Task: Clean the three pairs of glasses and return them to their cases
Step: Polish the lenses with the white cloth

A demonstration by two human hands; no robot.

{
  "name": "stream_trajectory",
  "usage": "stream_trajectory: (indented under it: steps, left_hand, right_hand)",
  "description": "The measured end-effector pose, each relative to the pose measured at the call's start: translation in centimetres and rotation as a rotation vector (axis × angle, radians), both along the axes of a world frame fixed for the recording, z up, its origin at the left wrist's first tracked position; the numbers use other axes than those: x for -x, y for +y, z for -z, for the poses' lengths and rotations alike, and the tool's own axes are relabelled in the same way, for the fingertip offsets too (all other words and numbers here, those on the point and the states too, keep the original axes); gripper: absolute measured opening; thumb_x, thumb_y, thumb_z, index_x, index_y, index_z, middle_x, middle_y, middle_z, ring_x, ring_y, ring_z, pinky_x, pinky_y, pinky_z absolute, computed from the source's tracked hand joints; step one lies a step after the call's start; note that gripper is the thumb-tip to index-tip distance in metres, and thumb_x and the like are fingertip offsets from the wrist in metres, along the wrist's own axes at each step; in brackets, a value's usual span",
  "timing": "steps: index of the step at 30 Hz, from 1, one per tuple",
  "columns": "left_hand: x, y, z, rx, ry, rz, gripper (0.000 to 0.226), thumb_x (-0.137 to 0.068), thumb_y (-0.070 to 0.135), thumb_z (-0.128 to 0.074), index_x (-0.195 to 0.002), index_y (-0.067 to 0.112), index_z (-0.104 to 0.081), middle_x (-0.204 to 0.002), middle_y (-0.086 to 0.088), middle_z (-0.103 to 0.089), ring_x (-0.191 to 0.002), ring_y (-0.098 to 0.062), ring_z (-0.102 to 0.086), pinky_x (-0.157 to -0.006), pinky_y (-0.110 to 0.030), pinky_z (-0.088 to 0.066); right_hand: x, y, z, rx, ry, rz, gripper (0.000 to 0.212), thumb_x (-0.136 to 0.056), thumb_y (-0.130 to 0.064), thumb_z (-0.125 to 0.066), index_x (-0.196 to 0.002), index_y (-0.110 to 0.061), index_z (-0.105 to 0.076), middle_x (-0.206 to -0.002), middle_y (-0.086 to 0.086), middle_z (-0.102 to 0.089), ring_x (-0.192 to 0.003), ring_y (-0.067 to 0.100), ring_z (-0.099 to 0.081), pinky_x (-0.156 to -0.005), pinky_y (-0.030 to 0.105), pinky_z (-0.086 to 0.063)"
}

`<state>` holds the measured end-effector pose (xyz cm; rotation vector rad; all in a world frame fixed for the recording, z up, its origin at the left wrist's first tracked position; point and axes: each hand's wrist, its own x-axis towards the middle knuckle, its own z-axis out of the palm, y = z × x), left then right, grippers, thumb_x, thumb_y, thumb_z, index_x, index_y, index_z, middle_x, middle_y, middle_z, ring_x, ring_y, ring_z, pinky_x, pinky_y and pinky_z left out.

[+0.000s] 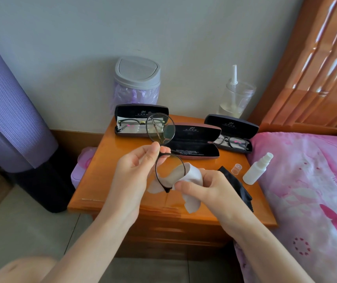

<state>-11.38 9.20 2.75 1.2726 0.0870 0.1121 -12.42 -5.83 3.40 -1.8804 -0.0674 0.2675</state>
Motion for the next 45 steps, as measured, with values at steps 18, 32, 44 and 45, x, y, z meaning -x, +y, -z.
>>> stream_trajectory:
  steps: [18, 32, 44, 45]
  left_hand:
    - [0.1, -0.3, 0.6, -0.030, -0.030, -0.016, 0.029, -0.075, 0.044, -0.053, -0.083, 0.023, -0.071, -0.081, 0.006, -0.073, -0.083, -0.007, -0.067, -0.074, -0.018, -0.052]
    - [0.2, -0.1, 0.5, -0.054, -0.001, -0.039, 0.029, -0.073, 0.047, -0.053, -0.078, 0.025, -0.071, -0.074, 0.008, -0.072, -0.073, -0.005, -0.066, -0.058, -0.015, -0.053]
    - [0.2, -0.3, 0.4, -0.031, -0.017, 0.006, 0.030, -0.075, 0.042, -0.054, -0.083, 0.018, -0.071, -0.071, 0.008, -0.071, -0.069, -0.002, -0.066, -0.058, -0.013, -0.052]
    - [0.2, -0.4, 0.4, -0.046, -0.022, 0.008, 0.029, -0.075, 0.042, -0.054, -0.083, 0.019, -0.071, -0.073, 0.008, -0.072, -0.072, -0.002, -0.066, -0.058, -0.014, -0.052]
  right_hand:
    - [-1.2, 1.7, -0.1, -0.234, -0.047, 0.181, 0.027, -0.078, -0.032, -0.070, -0.088, -0.007, -0.073, -0.086, 0.016, -0.068, -0.077, 0.018, -0.061, -0.061, 0.014, -0.049]
    - [-0.3, 2.5, 0.1, -0.202, 0.041, 0.024, 0.020, -0.079, -0.026, -0.074, -0.091, -0.010, -0.075, -0.087, 0.003, -0.076, -0.085, 0.013, -0.069, -0.071, 0.009, -0.051]
    - [-0.2, 1.5, -0.3, -0.093, 0.018, 0.000, 0.016, -0.075, -0.024, -0.078, -0.060, -0.022, -0.071, -0.067, -0.002, -0.071, -0.069, 0.008, -0.065, -0.062, 0.008, -0.049]
    - [-0.4, 1.7, -0.3, -0.128, 0.017, 0.015, 0.012, -0.075, -0.025, -0.077, -0.067, -0.017, -0.073, -0.071, 0.003, -0.072, -0.071, 0.012, -0.066, -0.064, 0.010, -0.050]
